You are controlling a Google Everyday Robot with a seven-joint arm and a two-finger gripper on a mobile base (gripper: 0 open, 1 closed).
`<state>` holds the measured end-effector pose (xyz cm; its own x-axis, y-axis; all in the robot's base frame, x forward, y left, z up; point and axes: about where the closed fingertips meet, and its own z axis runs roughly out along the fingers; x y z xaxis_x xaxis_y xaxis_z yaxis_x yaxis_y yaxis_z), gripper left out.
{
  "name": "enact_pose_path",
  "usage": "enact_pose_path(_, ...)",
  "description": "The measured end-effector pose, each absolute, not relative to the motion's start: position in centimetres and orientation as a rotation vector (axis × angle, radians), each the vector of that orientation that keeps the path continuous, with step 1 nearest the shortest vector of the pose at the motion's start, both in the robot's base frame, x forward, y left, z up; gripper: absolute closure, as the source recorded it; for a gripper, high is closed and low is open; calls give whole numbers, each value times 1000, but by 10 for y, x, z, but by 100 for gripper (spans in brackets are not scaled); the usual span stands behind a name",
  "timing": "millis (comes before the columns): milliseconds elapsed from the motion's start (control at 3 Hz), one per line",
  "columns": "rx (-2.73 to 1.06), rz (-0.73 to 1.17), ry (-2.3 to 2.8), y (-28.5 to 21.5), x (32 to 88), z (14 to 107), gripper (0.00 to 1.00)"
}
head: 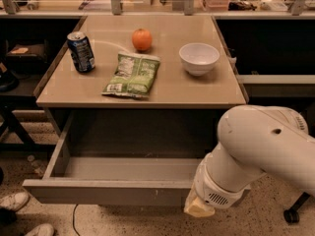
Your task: Close top drawer
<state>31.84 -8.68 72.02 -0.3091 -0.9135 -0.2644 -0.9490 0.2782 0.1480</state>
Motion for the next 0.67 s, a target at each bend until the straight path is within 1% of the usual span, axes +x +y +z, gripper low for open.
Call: enact_pose_path(667, -1719, 363, 2403, -77, 361, 679, 100)
